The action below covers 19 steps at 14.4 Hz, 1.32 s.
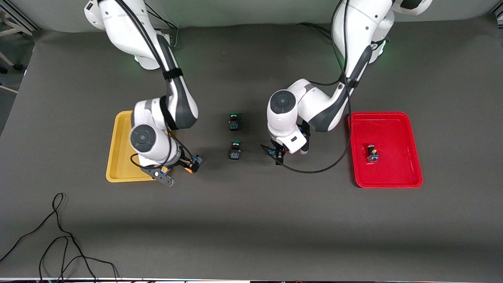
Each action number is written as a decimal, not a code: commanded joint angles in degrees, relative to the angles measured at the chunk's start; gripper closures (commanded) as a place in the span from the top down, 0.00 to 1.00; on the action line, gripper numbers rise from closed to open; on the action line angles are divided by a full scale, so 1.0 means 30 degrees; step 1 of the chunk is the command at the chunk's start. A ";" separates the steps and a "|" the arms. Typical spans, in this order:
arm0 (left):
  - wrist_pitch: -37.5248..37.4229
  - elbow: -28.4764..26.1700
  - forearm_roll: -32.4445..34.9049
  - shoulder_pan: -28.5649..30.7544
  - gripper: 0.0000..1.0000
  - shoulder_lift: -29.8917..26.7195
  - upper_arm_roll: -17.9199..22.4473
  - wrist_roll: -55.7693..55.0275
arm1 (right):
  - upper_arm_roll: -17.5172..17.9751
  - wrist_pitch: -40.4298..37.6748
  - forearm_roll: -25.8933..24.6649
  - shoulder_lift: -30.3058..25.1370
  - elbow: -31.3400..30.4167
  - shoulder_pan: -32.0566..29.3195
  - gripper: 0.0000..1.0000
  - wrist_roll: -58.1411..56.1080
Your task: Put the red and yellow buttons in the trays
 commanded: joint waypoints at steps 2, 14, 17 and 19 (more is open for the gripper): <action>0.0564 0.0514 0.0412 -0.0545 1.00 0.1150 0.0314 -0.1025 | 0.0163 0.1744 0.1334 0.0654 -0.0987 0.0592 1.00 0.0004; 0.0685 0.0514 0.0618 -0.0870 0.32 0.1914 0.0373 -0.1847 | 0.0574 0.1136 0.2653 0.0076 -0.1076 -0.0225 0.01 -0.0699; 0.0685 0.0514 0.0588 -0.0870 0.10 0.2060 0.0373 -0.1847 | -0.0796 -0.1115 0.2360 -0.2062 -0.0784 -0.0932 0.02 -0.1340; 0.0597 0.0543 0.0617 -0.0811 0.08 0.1974 0.0373 -0.1760 | -0.2814 -0.3399 0.2069 -0.2885 -0.0141 -0.0757 0.02 -0.2771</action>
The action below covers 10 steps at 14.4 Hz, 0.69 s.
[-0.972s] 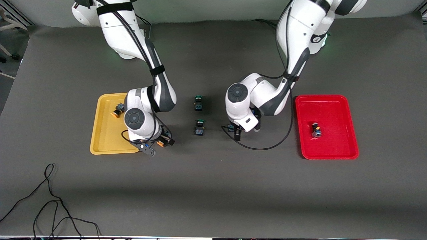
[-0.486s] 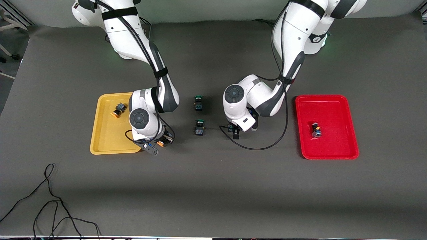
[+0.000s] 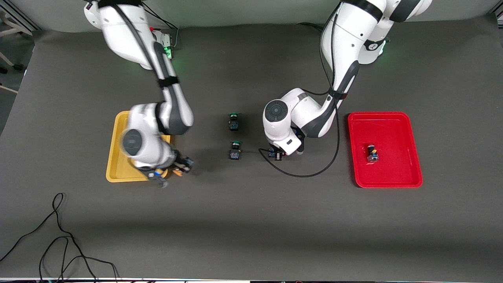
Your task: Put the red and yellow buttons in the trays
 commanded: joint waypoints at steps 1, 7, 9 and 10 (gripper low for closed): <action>-0.0311 0.0543 0.0301 -0.0261 0.07 0.0126 0.0279 -0.0282 | -0.2224 -0.2757 -0.0515 -0.1980 0.0297 -0.0025 0.02 -0.2006; -0.4115 0.1599 -0.0137 0.0646 0.00 -0.3179 0.0104 0.6995 | -0.4309 -0.2534 -0.2366 -0.3273 -0.1952 -0.0171 0.02 -0.6105; -0.5898 0.1424 -0.1449 0.1405 0.00 -0.4440 0.0133 1.2290 | -0.4458 -0.0462 -0.2133 -0.3303 -0.3764 -0.0258 0.03 -0.7541; -0.6807 0.1249 -0.2153 0.1932 0.00 -0.4997 0.0133 1.4899 | -0.4458 0.0942 -0.1435 -0.3129 -0.4760 -0.0259 0.03 -0.8361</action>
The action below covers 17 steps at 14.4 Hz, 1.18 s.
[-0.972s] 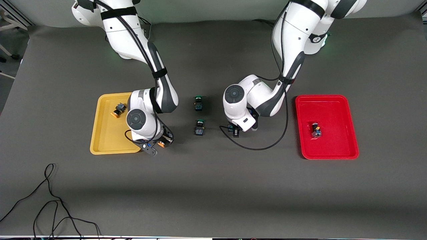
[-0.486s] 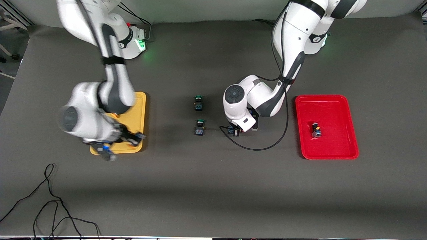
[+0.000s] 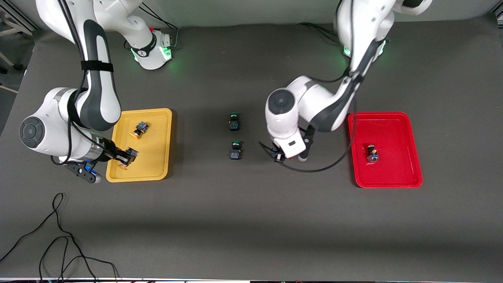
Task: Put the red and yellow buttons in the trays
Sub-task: 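Lower both held buttons into their matching trays and open both grippers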
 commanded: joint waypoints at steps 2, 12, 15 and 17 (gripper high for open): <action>-0.2342 -0.1745 -0.1541 0.2164 0.00 -0.2800 -0.0034 0.8622 | -0.0029 0.3386 0.2293 0.0696 -0.2631 0.0226 0.04 -0.2882; -0.1705 -0.8399 -0.2040 1.1566 0.00 -0.7672 0.0112 2.9597 | 0.0529 0.4003 0.5523 0.3717 -0.2545 0.0401 0.44 -0.4148; 0.2208 -1.1116 -0.1953 1.3504 0.00 -0.7293 0.0112 3.3768 | 0.0529 0.4003 0.5905 0.3807 -0.2515 0.0401 1.00 -0.4147; 0.5518 -1.2555 -0.1776 1.3975 0.00 -0.6271 0.0142 3.4450 | 0.0500 0.3945 0.5905 0.3575 -0.2457 0.0401 1.00 -0.4176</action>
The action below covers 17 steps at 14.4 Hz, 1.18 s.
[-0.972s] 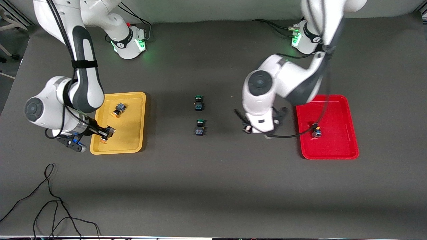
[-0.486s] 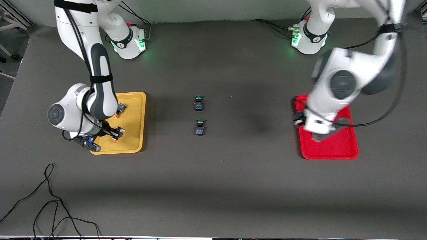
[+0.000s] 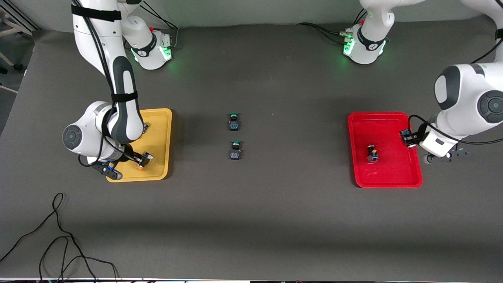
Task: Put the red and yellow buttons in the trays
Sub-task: 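Lower both held buttons into their matching trays and open both grippers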
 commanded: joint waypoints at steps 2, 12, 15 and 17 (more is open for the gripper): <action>0.5598 -0.2419 0.0539 0.0527 0.00 0.1998 -0.0240 0.1088 | -0.0297 -0.0054 0.0551 -0.0629 0.0653 0.0157 1.00 -0.0487; 0.2464 0.0176 0.1274 0.1026 1.00 0.2301 -0.0298 0.3549 | -0.3139 -0.9300 -0.2546 -0.2094 0.8527 0.0013 1.00 0.0505; -0.4152 0.4214 0.1069 0.0938 1.00 0.1596 -0.0444 0.3637 | -0.2703 -1.1387 -0.4808 -0.3791 1.0116 -0.0339 1.00 0.1272; -0.8052 0.7318 0.0370 0.0821 1.00 0.1420 -0.0474 0.3666 | -0.0314 -1.1976 -0.5831 -0.5197 1.0615 -0.2380 1.00 0.1330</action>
